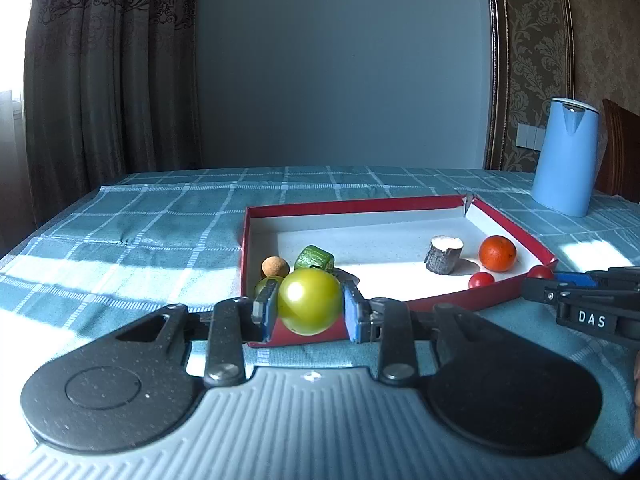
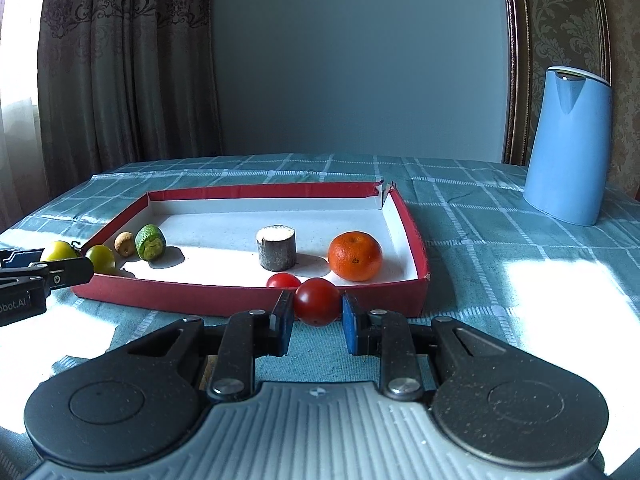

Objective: Organize fruits
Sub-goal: 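Carry the yellow-green tomato into the box with the left tool while the right carries the cherry tomato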

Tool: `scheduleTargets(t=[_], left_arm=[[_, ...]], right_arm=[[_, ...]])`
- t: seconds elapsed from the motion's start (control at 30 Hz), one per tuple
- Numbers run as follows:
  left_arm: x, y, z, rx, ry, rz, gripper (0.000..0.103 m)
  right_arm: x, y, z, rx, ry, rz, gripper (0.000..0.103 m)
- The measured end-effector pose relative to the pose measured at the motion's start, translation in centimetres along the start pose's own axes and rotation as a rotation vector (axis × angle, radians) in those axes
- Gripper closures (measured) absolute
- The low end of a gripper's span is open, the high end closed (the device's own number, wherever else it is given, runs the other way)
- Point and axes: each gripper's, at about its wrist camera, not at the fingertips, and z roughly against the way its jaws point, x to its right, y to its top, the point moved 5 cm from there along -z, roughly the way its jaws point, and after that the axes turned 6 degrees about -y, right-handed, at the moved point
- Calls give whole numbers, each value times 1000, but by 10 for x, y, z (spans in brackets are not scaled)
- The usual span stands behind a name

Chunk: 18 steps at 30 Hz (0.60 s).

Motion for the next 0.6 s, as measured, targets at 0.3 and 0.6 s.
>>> scheduleTargets(t=[0.3,0.6], left_arm=[[3,2,-22,-53,31,-11,73],[22,10,-55,-96,9,-72,73]], right_arm=[[-18,16,-8,3,69,28,78],[-51,37,-41,-47,125,84,78]])
